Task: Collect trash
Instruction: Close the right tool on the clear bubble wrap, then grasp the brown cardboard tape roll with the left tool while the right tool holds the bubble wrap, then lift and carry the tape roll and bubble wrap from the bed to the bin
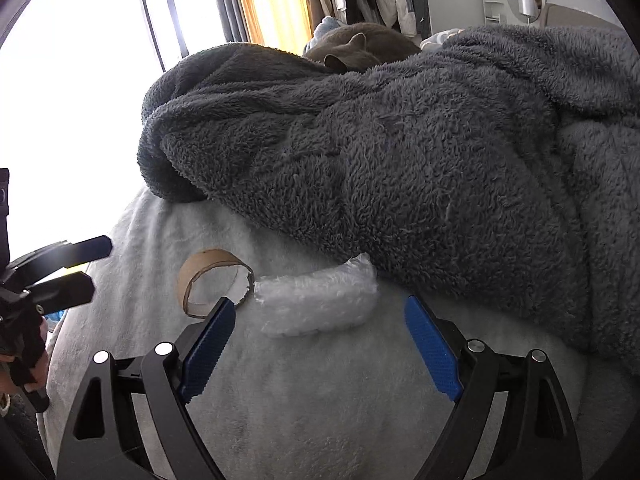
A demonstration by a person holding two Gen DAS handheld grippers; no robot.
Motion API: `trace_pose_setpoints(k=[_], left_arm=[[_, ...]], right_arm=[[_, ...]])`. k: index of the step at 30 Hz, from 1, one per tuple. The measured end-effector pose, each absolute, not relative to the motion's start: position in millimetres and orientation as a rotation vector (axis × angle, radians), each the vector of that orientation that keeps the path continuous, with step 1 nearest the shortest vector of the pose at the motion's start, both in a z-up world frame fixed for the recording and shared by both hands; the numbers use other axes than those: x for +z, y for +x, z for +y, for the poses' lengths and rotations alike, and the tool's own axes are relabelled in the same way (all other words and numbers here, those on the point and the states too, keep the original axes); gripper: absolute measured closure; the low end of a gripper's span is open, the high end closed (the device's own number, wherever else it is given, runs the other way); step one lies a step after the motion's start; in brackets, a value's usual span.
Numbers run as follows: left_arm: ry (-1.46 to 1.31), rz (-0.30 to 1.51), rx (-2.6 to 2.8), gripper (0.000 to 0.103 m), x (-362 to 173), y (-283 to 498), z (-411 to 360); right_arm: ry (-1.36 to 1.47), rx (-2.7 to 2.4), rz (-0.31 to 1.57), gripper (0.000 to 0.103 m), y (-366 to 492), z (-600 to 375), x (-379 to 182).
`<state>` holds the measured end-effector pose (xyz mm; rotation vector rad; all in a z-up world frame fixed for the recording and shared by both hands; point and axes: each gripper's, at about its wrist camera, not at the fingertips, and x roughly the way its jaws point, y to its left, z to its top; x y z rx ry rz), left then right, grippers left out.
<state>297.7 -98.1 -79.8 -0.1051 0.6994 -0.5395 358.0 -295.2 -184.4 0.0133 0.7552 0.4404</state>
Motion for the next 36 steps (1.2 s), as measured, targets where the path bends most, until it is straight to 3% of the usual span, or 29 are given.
trace_pose_setpoints(k=[7, 10, 17, 25, 36], left_arm=[[-0.117, 0.723, -0.551, 0.049, -90, 310, -112], [-0.144, 0.730, -0.559, 0.053, -93, 314, -114], [-0.158, 0.735, -0.591, 0.055, -97, 319, -127], [-0.193, 0.771, -0.584, 0.060, -108, 329, -133], [-0.202, 0.821, -0.560, 0.084, -121, 343, -139]], right_arm=[[0.013, 0.470, 0.760, 0.016, 370, -292, -187], [0.009, 0.487, 0.779, 0.029, 374, -288, -190], [0.010, 0.503, 0.793, 0.038, 376, -287, -196], [0.029, 0.486, 0.762, 0.039, 363, -305, -185], [0.085, 0.436, 0.761, 0.039, 319, -339, -175]])
